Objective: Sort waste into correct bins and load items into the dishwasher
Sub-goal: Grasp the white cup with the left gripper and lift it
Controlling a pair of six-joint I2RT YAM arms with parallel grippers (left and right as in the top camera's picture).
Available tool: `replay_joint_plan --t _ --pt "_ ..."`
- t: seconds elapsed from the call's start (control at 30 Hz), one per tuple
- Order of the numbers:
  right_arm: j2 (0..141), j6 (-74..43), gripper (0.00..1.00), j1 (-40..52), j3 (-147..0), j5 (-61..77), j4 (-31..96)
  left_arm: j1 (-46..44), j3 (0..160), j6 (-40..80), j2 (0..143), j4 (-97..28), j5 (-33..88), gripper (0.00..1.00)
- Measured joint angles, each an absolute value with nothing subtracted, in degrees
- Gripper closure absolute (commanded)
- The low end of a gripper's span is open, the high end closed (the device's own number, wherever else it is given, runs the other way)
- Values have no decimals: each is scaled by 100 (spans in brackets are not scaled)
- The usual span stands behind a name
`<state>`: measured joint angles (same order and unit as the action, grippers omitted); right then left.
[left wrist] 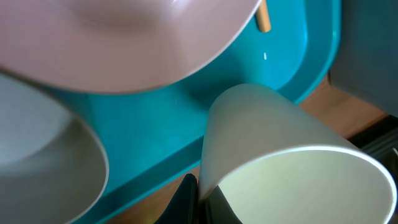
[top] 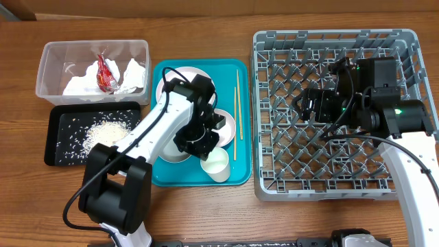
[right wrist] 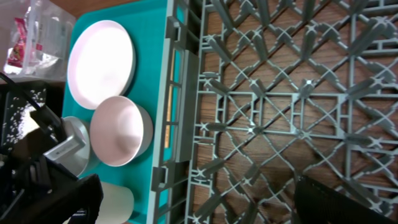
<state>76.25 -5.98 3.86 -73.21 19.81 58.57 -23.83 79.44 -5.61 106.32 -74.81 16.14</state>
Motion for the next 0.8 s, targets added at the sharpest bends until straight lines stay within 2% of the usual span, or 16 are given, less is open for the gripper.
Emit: replay_joint_plan --t 0.3,0.6,0.8 --pt "7625 -600 0 386 -7321 2652 5826 -1798 9126 -891 10632 -8003 2812 96" --pt "7625 -615 0 386 -7321 3935 5221 -1026 9290 -1271 10632 -8012 4967 96" --pt "7625 -622 0 386 -7321 4676 4805 -845 9295 -1396 10632 -7863 6233 96"
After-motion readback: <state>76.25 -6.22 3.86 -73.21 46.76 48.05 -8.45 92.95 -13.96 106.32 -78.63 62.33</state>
